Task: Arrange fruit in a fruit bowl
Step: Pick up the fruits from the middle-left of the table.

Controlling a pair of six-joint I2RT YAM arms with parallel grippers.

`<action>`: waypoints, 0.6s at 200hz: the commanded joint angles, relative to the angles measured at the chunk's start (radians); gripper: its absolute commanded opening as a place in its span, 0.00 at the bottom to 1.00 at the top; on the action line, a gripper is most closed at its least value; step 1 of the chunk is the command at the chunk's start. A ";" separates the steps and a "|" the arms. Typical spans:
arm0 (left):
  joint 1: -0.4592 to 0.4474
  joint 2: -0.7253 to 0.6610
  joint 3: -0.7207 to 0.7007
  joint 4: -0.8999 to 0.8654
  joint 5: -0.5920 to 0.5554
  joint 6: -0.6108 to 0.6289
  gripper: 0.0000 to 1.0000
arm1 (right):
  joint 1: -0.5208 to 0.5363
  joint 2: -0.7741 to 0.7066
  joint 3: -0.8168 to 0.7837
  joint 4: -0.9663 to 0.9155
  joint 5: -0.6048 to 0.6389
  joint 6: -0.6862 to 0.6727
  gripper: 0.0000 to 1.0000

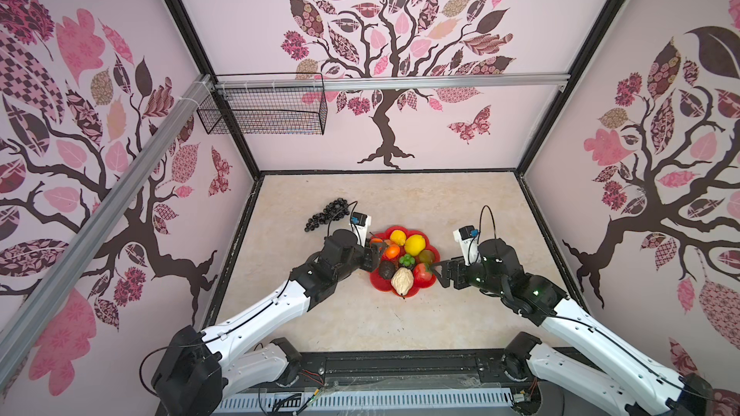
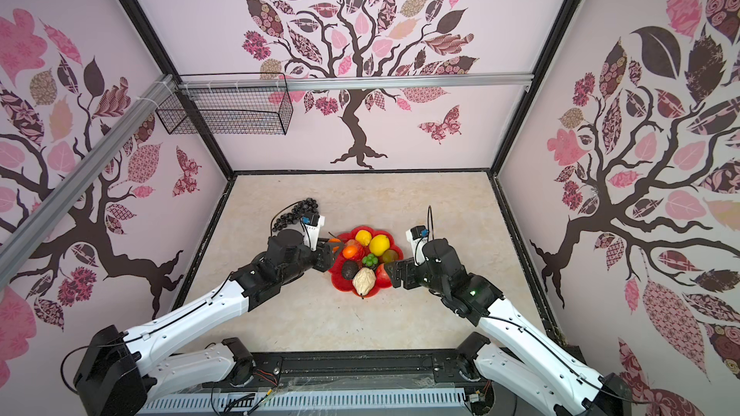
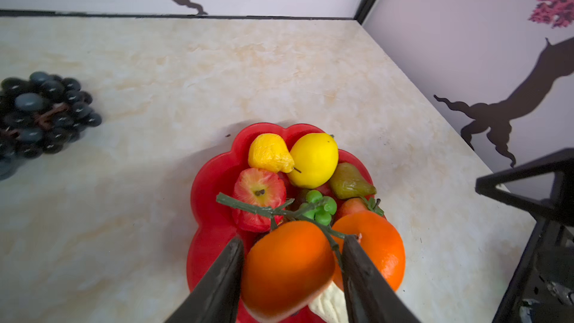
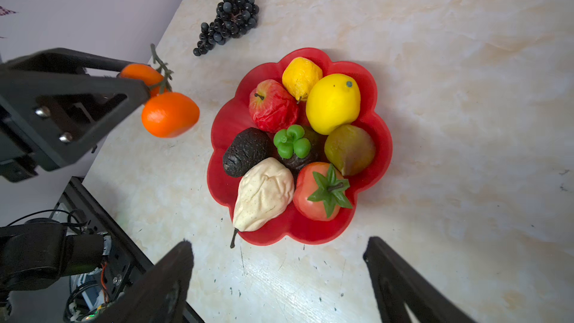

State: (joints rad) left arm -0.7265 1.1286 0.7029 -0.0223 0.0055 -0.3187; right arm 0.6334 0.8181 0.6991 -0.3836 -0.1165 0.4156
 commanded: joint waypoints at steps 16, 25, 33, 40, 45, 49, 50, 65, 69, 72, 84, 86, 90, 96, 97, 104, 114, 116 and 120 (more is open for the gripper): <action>-0.014 0.038 -0.046 0.161 0.182 0.119 0.50 | -0.001 0.022 0.086 -0.040 -0.048 0.001 0.89; -0.025 0.040 -0.067 0.212 0.210 0.139 0.50 | -0.001 0.026 0.089 -0.034 -0.068 0.008 0.89; -0.033 0.040 -0.084 0.247 0.245 0.161 0.50 | -0.001 0.031 0.091 -0.030 -0.089 0.016 0.88; -0.041 0.039 -0.098 0.272 0.274 0.177 0.50 | -0.001 0.036 0.092 -0.025 -0.105 0.024 0.88; -0.046 0.037 -0.104 0.287 0.287 0.187 0.50 | -0.001 0.040 0.092 -0.021 -0.116 0.028 0.87; -0.050 0.036 -0.108 0.293 0.298 0.194 0.50 | -0.001 0.044 0.092 -0.017 -0.126 0.032 0.87; -0.051 0.037 -0.108 0.294 0.300 0.197 0.50 | -0.001 0.045 0.092 -0.015 -0.128 0.032 0.87; -0.057 0.040 -0.112 0.304 0.341 0.214 0.50 | -0.001 0.057 0.091 0.003 -0.160 0.044 0.85; -0.059 0.041 -0.112 0.305 0.347 0.217 0.50 | -0.001 0.060 0.090 0.011 -0.172 0.043 0.84; -0.061 0.042 -0.111 0.306 0.352 0.219 0.50 | -0.001 0.062 0.089 0.017 -0.181 0.044 0.83; -0.065 0.044 -0.110 0.303 0.370 0.227 0.50 | -0.001 0.071 0.086 0.031 -0.209 0.041 0.78; -0.066 0.045 -0.111 0.303 0.372 0.228 0.50 | 0.000 0.073 0.086 0.032 -0.211 0.041 0.77; -0.067 0.046 -0.110 0.303 0.378 0.231 0.50 | 0.001 0.077 0.088 0.034 -0.216 0.041 0.75; -0.069 0.046 -0.110 0.303 0.386 0.235 0.50 | 0.001 0.082 0.089 0.036 -0.222 0.040 0.72; -0.071 0.046 -0.111 0.303 0.386 0.236 0.50 | 0.000 0.083 0.090 0.036 -0.223 0.040 0.72; -0.075 0.046 -0.111 0.304 0.391 0.240 0.50 | 0.002 0.088 0.092 0.038 -0.230 0.038 0.69; -0.082 0.048 -0.113 0.302 0.399 0.248 0.50 | 0.002 0.093 0.094 0.041 -0.236 0.040 0.67; -0.083 0.049 -0.114 0.302 0.399 0.248 0.50 | 0.002 0.094 0.095 0.042 -0.236 0.042 0.67; -0.086 0.050 -0.113 0.302 0.399 0.251 0.50 | 0.002 0.095 0.095 0.045 -0.239 0.042 0.66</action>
State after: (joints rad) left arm -0.7967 1.1679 0.6201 0.2466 0.3538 -0.1078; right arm 0.6334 0.9020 0.7551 -0.3595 -0.3073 0.4534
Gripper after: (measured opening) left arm 0.502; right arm 0.680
